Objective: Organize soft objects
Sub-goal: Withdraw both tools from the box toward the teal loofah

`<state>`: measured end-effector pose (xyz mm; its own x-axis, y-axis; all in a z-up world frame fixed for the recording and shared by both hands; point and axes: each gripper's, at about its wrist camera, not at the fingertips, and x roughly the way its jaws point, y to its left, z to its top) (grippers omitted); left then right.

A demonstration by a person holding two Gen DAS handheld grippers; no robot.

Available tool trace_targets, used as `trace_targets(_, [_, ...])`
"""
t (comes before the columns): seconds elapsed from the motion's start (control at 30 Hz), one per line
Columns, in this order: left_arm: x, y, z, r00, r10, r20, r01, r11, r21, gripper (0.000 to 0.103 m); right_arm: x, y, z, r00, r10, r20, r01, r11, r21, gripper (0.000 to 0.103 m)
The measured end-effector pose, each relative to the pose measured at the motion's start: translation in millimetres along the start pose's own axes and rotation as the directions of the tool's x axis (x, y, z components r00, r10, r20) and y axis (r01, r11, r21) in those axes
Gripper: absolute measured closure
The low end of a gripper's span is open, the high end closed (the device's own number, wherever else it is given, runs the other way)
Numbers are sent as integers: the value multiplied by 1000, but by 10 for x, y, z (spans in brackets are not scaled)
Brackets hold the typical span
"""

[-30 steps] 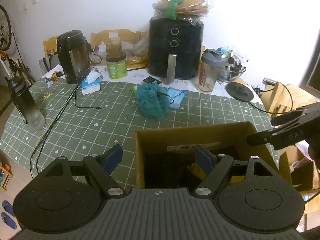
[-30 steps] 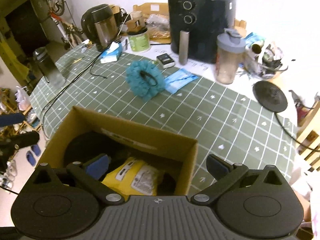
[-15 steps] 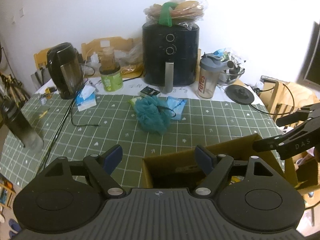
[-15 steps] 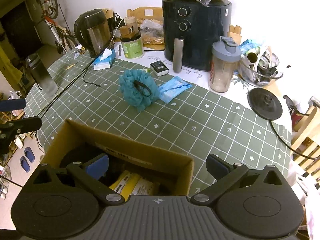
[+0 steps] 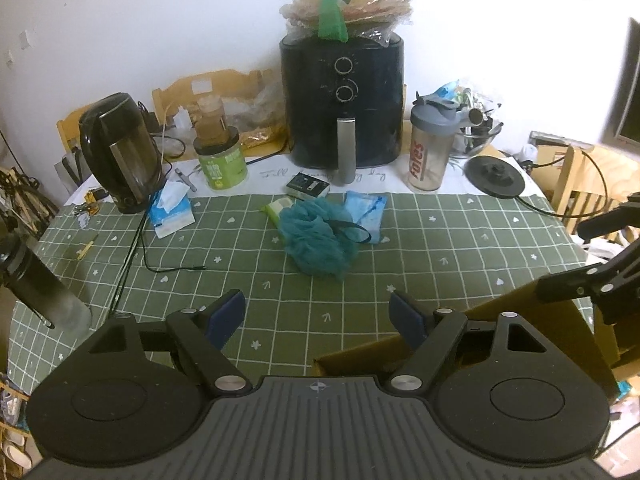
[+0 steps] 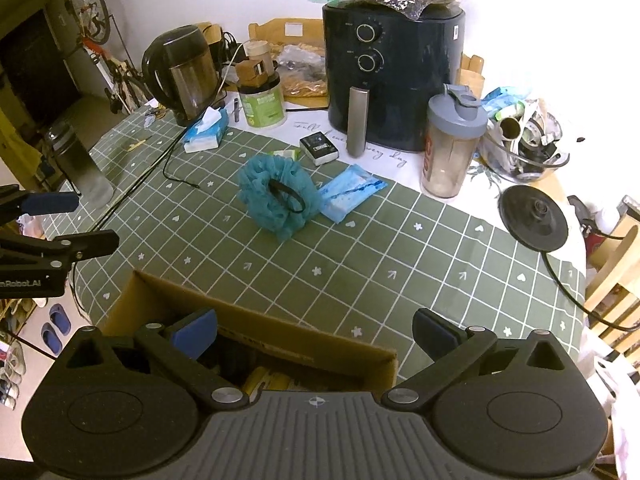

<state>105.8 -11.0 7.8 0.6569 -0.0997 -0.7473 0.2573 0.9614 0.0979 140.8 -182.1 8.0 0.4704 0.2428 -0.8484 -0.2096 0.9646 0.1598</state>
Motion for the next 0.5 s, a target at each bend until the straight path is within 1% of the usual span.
trace_targets(0.3, [259,136,86,1000,-17,-17,17,1000,6,24,122,43,172,1000,-25,8,25,1000,-10,0])
trace_targets(0.5, [472,233,152,999,-35,-14,35,999,0,24,224,45,237,999,-41,9,41,999,2,0])
